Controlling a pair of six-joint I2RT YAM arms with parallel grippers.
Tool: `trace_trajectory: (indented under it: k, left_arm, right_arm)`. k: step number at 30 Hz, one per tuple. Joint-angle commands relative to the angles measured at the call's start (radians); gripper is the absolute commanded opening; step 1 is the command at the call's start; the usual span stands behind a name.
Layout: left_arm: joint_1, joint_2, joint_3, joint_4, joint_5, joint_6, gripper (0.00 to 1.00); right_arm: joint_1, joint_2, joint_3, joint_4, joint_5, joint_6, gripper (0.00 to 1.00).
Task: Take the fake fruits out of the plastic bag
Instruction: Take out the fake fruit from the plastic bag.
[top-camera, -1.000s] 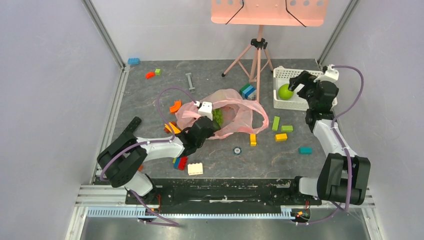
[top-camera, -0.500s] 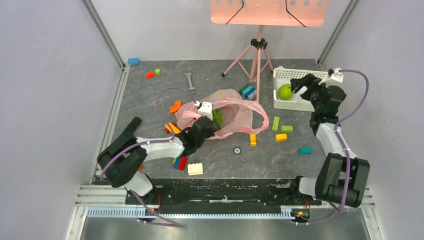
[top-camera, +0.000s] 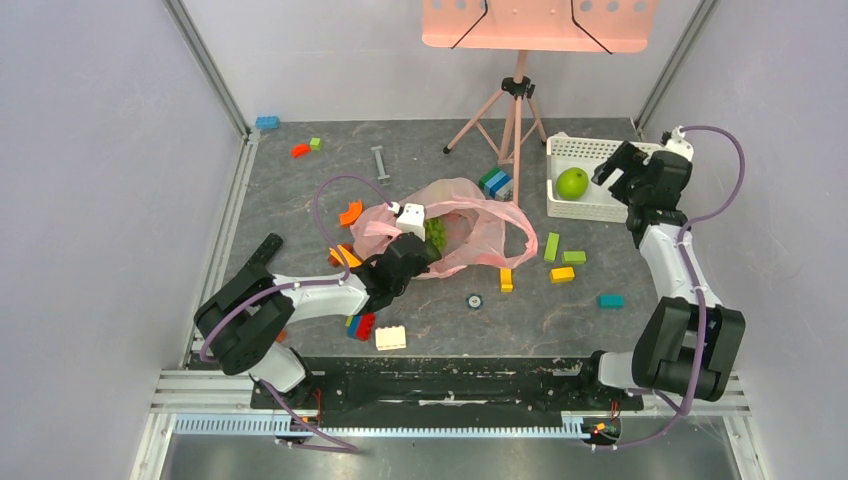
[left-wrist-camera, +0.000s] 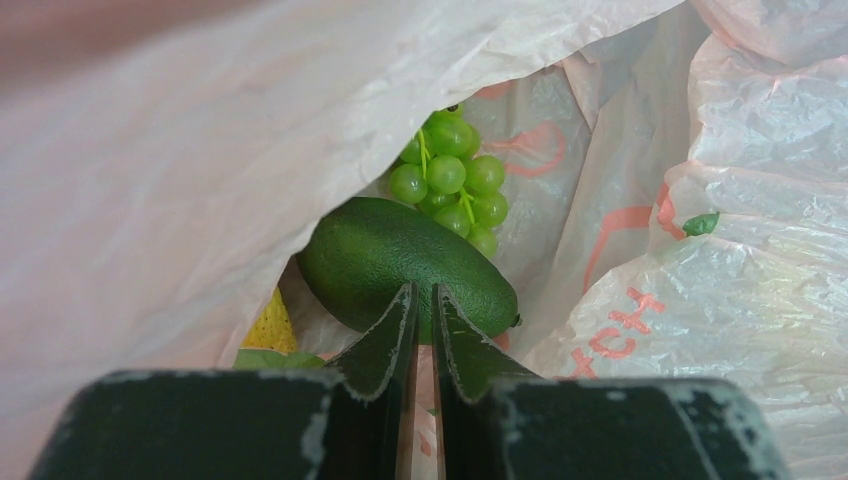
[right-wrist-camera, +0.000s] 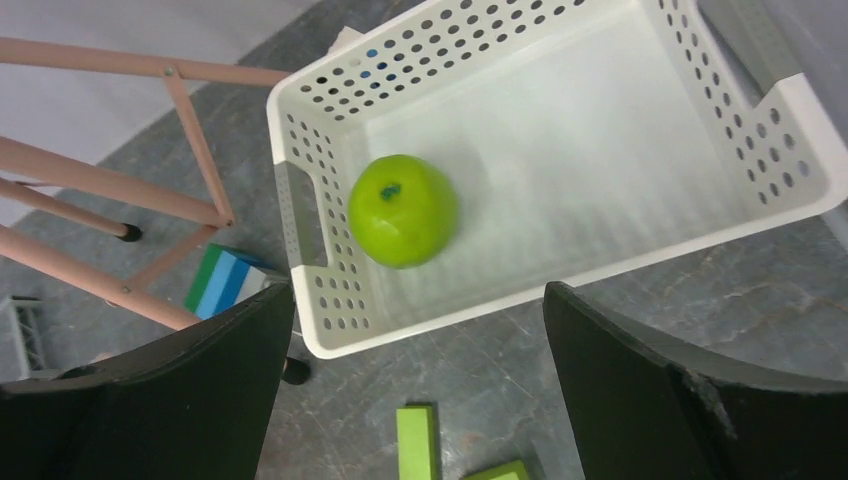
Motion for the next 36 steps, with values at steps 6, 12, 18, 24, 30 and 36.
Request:
trace_trajectory:
  k: [6,12,18,24,30,36]
  left_arm:
    - [0.006,-0.016,0.012,0.012,-0.034,-0.022,0.15]
    - [0.007,-0.016,0.013,0.012,-0.033,-0.023,0.15]
    - [0.006,-0.016,0.013,0.012,-0.033,-0.023,0.15]
    - [0.006,-0.015,0.013,0.011,-0.037,-0.02,0.15]
    - [0.006,-0.015,0.015,0.011,-0.039,-0.019,0.15]
    - [0.006,-0.015,0.014,0.011,-0.039,-0.018,0.15]
  right_arm:
    - [0.031,-0.11,-0.016,0.038,-0.013,-0.125,0.98]
    - [0.061,0.018,0.171,-0.199,0.012,-0.132,0.98]
    - [0.065,0.048,0.171,-0.2,0.003,-0.029,0.98]
    - [0.064,0.026,0.119,-0.061,-0.148,-0.151,0.98]
    - [0.056,0.008,0.054,0.02,-0.2,-0.064,0.98]
    - [0.337,-0.072,0.088,-0.082,0.099,-0.165,0.93]
